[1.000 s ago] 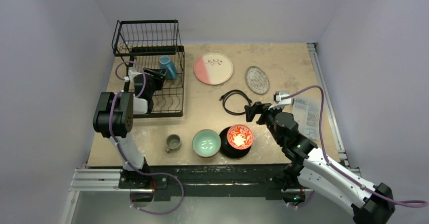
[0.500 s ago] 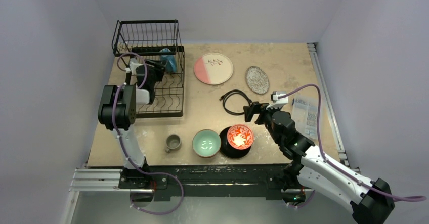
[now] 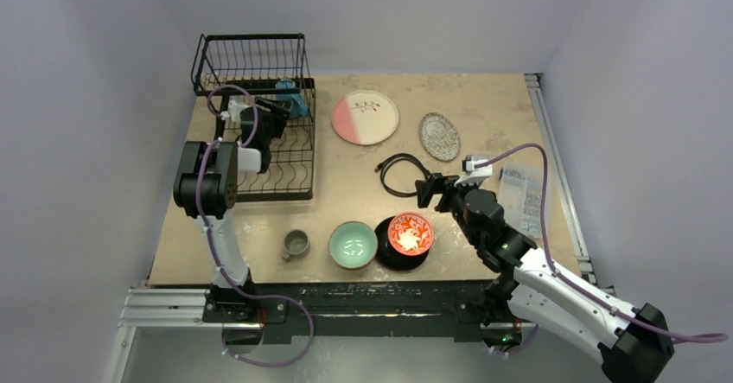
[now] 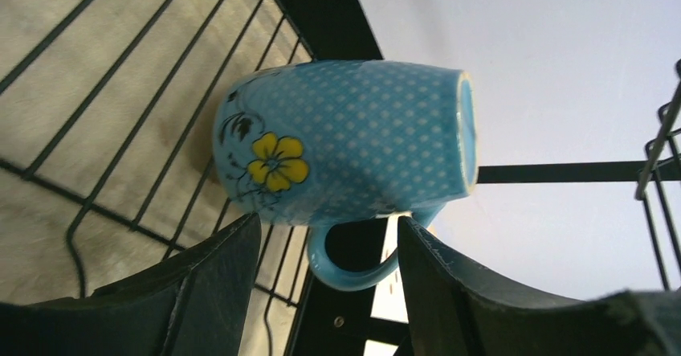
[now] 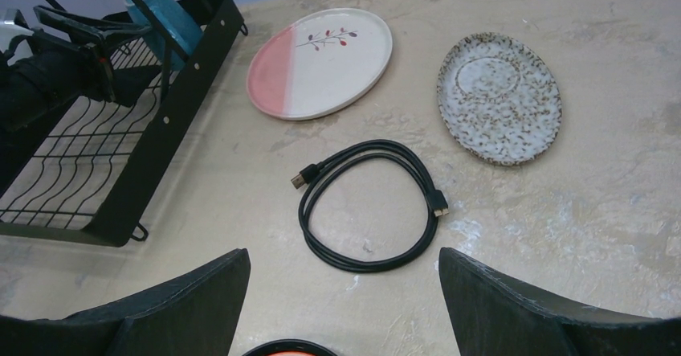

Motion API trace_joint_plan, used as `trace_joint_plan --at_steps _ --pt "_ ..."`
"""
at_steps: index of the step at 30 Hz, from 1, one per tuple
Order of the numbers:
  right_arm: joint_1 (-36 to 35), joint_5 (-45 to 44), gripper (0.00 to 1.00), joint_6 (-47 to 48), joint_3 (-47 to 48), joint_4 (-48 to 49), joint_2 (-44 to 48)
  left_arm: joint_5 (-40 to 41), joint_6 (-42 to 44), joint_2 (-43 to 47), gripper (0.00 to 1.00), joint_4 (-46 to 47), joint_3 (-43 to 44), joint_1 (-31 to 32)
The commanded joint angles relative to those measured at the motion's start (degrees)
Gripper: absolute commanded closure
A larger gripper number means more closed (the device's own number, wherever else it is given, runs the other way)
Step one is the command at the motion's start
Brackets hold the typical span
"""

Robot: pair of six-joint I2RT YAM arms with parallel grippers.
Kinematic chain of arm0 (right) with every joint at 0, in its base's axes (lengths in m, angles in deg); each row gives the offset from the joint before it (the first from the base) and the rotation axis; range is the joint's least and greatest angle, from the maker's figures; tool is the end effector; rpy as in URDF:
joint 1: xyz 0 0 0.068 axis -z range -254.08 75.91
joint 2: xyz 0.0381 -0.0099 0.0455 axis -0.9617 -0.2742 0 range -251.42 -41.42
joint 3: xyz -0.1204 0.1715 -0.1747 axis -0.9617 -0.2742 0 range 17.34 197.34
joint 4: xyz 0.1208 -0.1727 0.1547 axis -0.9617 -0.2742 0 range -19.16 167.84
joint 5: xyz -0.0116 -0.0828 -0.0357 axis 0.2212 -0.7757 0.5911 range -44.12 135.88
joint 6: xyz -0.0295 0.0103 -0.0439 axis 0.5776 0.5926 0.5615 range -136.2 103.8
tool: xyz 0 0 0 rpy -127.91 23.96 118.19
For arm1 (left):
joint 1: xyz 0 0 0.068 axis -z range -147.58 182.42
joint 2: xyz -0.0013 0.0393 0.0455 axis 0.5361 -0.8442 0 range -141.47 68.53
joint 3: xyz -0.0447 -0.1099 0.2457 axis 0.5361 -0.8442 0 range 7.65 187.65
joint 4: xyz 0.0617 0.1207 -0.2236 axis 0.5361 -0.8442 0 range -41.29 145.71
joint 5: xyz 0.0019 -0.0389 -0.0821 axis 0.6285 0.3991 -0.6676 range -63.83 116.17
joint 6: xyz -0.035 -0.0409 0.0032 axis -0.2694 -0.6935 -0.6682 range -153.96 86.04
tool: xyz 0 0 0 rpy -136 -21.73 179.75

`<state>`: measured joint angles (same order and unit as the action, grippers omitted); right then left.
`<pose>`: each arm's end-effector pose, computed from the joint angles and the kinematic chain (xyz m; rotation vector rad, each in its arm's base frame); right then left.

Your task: Load the mixed dishes into the dish rack

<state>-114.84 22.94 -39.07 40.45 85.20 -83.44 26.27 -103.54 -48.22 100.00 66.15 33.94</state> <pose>0.1450 0.1068 0.2462 0.0143 1.7782 0.4523 0.4250 -0.0113 0.1461 -1.0664 1.5771 -0.8641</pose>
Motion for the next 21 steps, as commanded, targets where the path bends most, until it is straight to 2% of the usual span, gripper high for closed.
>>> trace_joint_plan --at_steps 1,5,7,12,14,17,21 --pt "-0.02 -0.24 0.12 0.90 0.09 2.23 -0.02 1.76 4.36 6.65 0.38 -0.83 -4.03 -0.15" --pt "-0.03 -0.35 0.12 0.83 0.08 1.97 0.33 1.33 5.94 14.55 0.36 -2.28 -11.69 -0.46" --pt "0.02 -0.30 0.12 0.80 0.07 1.87 0.48 0.40 6.89 19.90 0.36 -6.68 -14.67 -0.55" --pt "0.09 -0.81 0.12 0.75 0.26 1.40 0.30 1.16 8.41 38.97 0.35 -26.31 -21.18 -0.55" --pt "0.06 -0.80 0.12 0.79 0.26 1.39 0.39 1.92 9.91 48.34 0.34 -37.31 -22.19 -0.36" --pt "0.16 -0.84 0.12 0.70 0.16 1.45 0.32 2.00 13.47 59.05 0.31 -55.24 -19.69 0.00" --pt "0.20 -0.57 0.12 0.89 0.43 1.65 -1.24 -2.43 24.31 67.17 0.31 -65.77 -13.87 -0.02"
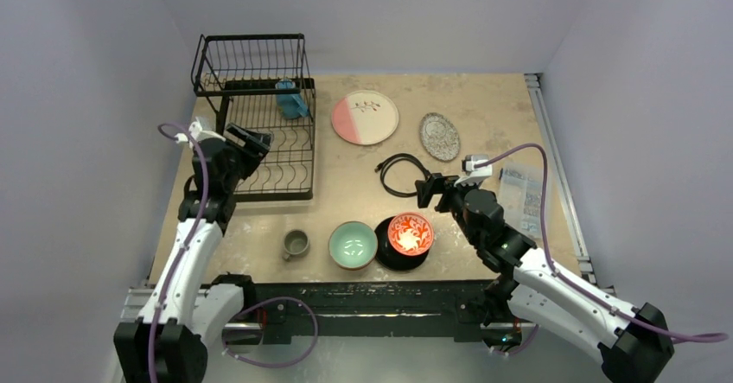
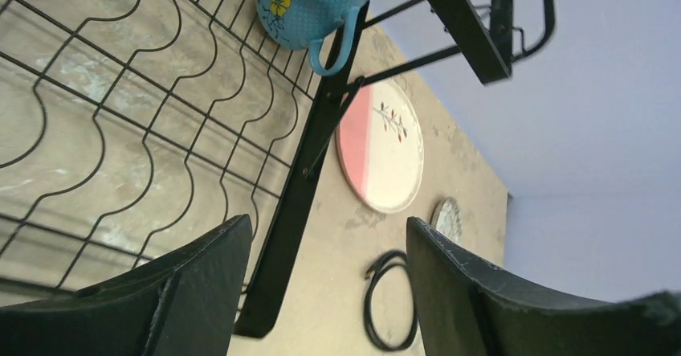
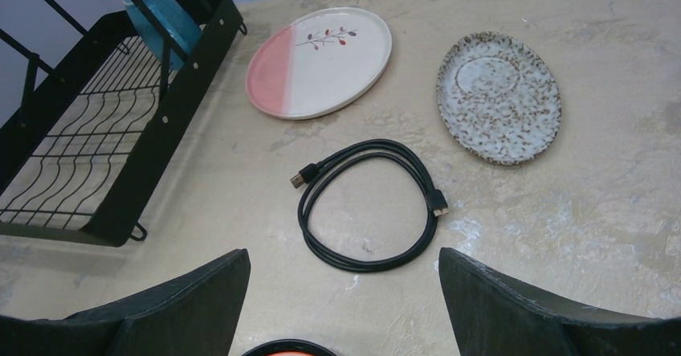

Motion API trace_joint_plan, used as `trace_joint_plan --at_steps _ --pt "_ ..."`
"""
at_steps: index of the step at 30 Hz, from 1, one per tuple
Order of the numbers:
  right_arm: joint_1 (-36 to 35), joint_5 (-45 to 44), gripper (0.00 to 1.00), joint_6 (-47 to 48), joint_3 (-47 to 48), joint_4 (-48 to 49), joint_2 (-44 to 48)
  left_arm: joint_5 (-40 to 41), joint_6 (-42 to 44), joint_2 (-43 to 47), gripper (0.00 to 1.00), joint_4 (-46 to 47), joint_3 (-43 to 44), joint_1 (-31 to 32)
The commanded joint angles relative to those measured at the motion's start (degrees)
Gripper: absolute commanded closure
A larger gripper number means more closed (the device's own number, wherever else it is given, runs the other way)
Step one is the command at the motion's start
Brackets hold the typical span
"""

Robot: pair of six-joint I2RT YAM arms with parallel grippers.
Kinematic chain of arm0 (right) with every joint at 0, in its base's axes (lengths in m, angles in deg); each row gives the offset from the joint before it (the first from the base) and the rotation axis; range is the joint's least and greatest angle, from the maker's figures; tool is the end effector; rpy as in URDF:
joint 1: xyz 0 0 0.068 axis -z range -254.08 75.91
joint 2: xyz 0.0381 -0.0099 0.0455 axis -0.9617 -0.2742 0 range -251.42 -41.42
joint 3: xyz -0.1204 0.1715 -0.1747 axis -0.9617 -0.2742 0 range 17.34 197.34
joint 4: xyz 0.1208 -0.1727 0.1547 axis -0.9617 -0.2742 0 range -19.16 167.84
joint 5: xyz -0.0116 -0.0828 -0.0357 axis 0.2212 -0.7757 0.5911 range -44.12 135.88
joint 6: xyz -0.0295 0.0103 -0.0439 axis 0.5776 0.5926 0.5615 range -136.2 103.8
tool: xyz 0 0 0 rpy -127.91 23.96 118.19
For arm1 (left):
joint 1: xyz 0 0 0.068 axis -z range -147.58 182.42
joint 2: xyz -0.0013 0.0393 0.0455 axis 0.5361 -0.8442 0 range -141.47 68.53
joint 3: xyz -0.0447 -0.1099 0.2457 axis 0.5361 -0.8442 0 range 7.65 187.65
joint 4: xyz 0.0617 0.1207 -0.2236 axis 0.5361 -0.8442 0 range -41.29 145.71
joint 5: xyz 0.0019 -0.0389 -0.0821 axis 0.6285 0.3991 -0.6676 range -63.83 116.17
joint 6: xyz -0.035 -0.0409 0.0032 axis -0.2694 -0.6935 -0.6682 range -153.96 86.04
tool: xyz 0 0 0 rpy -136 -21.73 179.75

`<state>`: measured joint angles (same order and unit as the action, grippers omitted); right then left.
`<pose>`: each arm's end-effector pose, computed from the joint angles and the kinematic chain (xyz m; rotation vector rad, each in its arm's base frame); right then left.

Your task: Load the mixed dishes into the dish rack

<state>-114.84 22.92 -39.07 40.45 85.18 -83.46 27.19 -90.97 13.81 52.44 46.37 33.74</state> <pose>0.1451 0.1068 0.2461 0.0144 1.7787 0.4516 0.2230 -0.0045 0.2830 -0.9284 1.7311 -0.6641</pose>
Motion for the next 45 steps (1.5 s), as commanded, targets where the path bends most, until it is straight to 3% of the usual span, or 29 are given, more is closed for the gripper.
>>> trace_joint_plan --at_steps 1,5,11,15,21,28,36,42,45 --pt "0.22 -0.85 0.12 1.02 0.70 1.49 -1.78 -6.34 14.85 5.45 0.31 -19.27 8.16 0.17" --pt "0.15 -0.56 0.12 0.84 2.49 -0.89 -3.53 -21.45 26.09 0.89 0.33 -26.08 18.83 0.24" --pt "0.19 1.55 0.12 -3.35 5.16 -7.05 -3.91 -27.67 29.23 -2.93 0.31 -23.96 22.32 0.22" --pt "0.16 3.28 0.12 -8.40 4.64 -12.32 -3.18 -25.35 32.83 -2.02 0.30 -28.08 24.98 0.21" --pt "0.23 -0.68 0.13 -20.70 6.23 -25.24 -1.96 -15.69 33.71 12.97 0.20 -21.48 15.26 0.23" --pt "0.23 2.90 0.17 -23.83 8.90 -30.08 -8.49 -7.80 33.22 17.98 0.15 -25.01 15.70 -0.10" --pt "0.15 6.23 0.42 -22.16 10.16 -27.45 -20.69 -16.95 33.02 16.68 0.16 -23.96 15.98 -0.27" --pt "0.07 5.36 0.44 -21.74 9.14 -25.77 -21.98 -24.82 33.05 14.09 0.16 -22.61 16.05 -0.27" --pt "0.02 5.10 0.50 -21.14 8.65 -25.50 -21.36 -28.09 32.85 13.27 0.17 -21.49 15.70 -0.22"
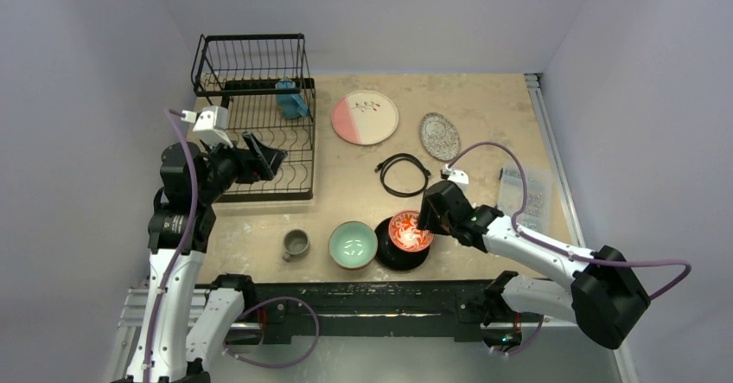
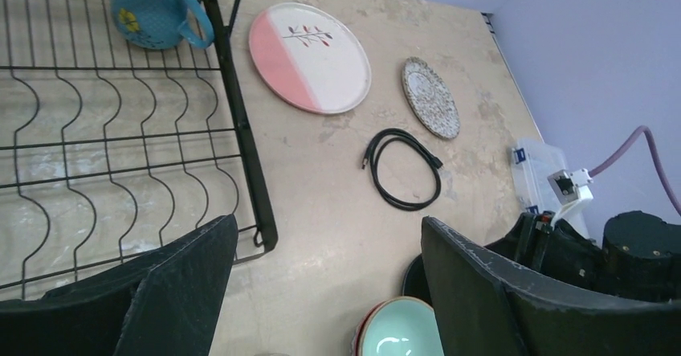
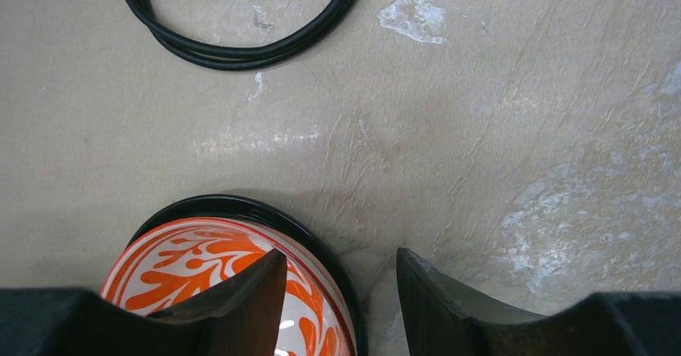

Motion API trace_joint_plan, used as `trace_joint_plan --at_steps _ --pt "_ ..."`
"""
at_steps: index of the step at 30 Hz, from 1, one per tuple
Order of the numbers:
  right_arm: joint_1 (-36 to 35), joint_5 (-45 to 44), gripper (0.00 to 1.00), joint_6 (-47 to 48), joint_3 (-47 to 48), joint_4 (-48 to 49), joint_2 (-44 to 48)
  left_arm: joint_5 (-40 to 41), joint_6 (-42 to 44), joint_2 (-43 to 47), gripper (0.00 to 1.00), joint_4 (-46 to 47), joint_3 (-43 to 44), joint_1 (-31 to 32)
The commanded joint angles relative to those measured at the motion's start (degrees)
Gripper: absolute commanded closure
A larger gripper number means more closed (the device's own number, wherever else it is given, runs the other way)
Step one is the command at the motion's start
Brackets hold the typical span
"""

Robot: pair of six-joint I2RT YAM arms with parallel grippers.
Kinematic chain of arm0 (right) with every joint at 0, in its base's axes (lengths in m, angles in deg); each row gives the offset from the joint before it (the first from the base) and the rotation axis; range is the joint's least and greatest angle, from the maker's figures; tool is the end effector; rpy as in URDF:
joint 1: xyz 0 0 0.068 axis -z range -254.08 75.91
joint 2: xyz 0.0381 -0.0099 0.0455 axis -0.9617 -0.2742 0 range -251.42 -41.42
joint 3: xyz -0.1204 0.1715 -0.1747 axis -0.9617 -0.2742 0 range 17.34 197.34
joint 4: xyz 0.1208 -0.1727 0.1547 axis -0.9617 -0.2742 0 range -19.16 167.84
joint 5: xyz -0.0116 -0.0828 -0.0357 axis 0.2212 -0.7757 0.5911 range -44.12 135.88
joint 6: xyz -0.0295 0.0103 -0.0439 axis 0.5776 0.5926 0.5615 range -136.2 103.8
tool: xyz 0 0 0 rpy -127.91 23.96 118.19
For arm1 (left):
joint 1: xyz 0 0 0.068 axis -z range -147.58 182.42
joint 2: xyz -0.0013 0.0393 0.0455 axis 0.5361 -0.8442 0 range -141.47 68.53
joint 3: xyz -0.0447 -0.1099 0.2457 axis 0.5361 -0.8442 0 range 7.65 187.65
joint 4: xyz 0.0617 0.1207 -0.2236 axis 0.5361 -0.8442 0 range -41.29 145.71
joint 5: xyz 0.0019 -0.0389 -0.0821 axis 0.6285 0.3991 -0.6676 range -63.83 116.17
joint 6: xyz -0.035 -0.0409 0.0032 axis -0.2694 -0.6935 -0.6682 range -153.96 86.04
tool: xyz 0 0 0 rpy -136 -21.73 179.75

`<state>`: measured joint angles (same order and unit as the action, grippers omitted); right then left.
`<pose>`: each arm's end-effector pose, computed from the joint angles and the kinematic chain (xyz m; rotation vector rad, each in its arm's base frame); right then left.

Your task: Load the mixed dishes into the dish rack

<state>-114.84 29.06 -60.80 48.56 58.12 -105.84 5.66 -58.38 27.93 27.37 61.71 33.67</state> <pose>0.1649 0.1287 0.1815 0.2043 2.4533 0.2916 0.1473 -0.0157 0.3732 -0.1188 1.8575 -0.6401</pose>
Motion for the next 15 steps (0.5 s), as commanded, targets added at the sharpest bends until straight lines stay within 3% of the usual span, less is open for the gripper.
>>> trace_joint_plan --at_steps 1,9,15 --pt "0.02 -0.82 0.51 0.94 0.65 1.44 1.28 -7.02 -0.03 -1.12 0.17 4.36 -0.09 -0.20" --pt "-0.24 0.34 0.59 3.94 0.44 3.21 3.52 -10.06 0.12 -3.20 0.17 4.42 0.22 -0.18" --pt "-0.25 2.00 0.83 4.94 -0.50 6.30 5.19 -12.32 -0.24 -4.45 0.17 5.42 -0.27 -0.17"
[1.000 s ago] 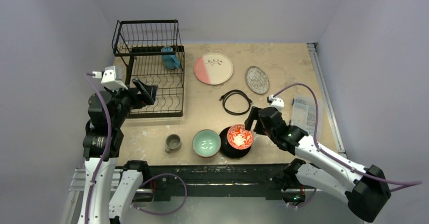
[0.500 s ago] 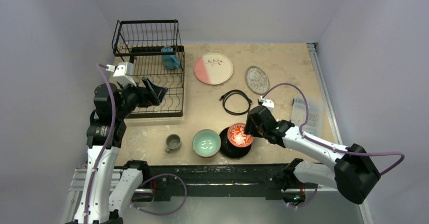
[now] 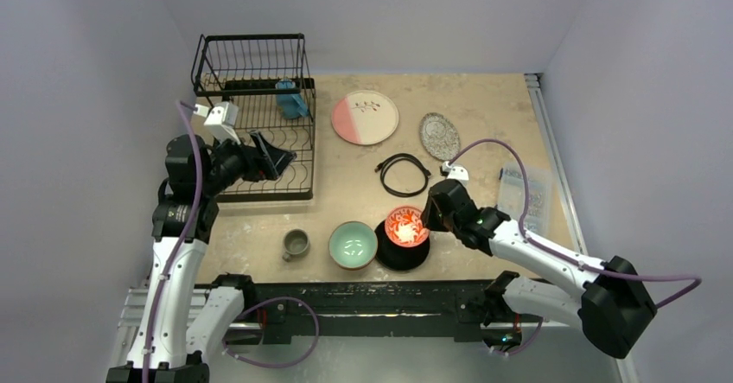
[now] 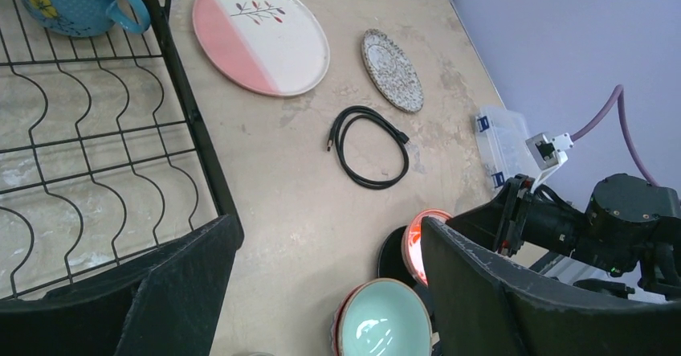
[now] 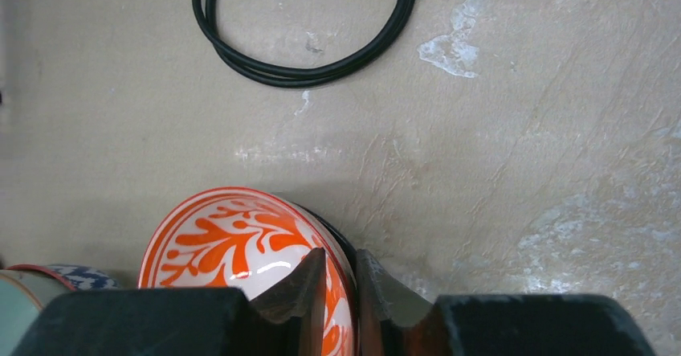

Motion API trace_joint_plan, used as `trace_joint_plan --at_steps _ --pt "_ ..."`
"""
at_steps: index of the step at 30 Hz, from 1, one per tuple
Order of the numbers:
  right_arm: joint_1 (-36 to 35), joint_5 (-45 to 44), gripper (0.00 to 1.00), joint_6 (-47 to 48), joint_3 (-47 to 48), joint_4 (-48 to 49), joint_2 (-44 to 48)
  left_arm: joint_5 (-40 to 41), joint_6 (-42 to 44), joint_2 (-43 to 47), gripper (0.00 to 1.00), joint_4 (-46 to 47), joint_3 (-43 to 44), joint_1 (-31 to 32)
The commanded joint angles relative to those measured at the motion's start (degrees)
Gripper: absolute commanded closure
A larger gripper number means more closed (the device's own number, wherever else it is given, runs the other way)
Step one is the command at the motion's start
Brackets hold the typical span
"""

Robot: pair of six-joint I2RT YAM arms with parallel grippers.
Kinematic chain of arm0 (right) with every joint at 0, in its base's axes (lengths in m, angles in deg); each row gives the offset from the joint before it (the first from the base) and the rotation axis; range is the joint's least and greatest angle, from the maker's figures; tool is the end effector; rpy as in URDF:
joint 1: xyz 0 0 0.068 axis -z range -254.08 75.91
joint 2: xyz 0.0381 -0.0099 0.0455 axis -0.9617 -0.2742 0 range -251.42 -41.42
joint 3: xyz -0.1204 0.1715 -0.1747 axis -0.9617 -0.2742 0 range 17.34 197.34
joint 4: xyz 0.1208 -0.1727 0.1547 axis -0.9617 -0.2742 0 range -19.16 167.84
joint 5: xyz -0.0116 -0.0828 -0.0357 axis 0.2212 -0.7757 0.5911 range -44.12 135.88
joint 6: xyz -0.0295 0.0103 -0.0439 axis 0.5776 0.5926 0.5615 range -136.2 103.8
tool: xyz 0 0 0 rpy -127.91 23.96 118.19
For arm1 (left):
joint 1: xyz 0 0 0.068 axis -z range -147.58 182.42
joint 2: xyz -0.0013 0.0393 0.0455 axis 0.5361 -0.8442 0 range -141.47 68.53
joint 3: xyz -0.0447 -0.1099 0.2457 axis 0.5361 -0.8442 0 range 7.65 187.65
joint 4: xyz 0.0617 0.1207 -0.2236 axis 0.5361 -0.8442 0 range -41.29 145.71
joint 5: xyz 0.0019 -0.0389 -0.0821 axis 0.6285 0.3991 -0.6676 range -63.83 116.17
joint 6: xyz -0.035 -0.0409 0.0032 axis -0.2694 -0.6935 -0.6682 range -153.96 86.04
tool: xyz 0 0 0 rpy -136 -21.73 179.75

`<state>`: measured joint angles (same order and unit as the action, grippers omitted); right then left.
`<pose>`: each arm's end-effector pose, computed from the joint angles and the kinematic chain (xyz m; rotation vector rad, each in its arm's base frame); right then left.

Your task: Load the mixed dishes into the dish rack

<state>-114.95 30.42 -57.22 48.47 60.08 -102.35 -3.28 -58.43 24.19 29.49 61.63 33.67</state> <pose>0.1628 0.1285 0.1947 0.1291 2.3890 0.3628 0.1629 -0.0211 0.3683 -0.0172 1.8954 -0.7853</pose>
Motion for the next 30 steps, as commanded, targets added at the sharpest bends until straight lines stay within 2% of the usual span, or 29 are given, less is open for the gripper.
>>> trace_joint_plan --at_steps 1,6,8,11,14,18,23,26,30 --pt "-0.18 0.93 0.84 1.33 -0.70 5.06 1.88 -3.85 -0.25 -0.98 0.18 3.61 -0.32 -0.13" --pt "-0.17 1.09 0.98 1.80 -0.66 5.32 3.29 -6.45 -0.59 -2.37 0.18 5.60 -1.08 0.43" --pt "-0.14 0.70 1.00 2.55 -0.83 5.93 4.27 -8.13 -0.75 -3.14 0.18 7.22 -1.84 1.41" --pt "-0.13 -0.50 1.00 3.45 0.22 5.05 4.65 -8.86 0.72 -3.99 0.20 8.51 -2.26 5.88" --pt "-0.18 -2.47 1.00 4.62 0.46 5.66 5.45 -5.67 5.27 -3.18 0.21 7.53 -2.32 13.52" --pt "-0.14 -3.43 1.00 5.42 -1.03 8.14 7.23 5.44 14.66 0.91 0.22 7.58 -5.38 26.61" --pt "-0.18 -3.38 1.00 6.82 -2.29 9.52 10.39 26.84 26.09 2.71 0.23 7.14 -9.35 47.00" --pt "-0.10 -4.22 1.00 7.63 -1.52 7.45 13.28 41.65 29.51 -3.00 0.24 6.07 -7.56 58.58" --pt "-0.11 -3.20 1.00 8.35 -0.18 5.71 15.22 58.03 38.20 -17.24 0.24 9.34 -2.20 73.48"
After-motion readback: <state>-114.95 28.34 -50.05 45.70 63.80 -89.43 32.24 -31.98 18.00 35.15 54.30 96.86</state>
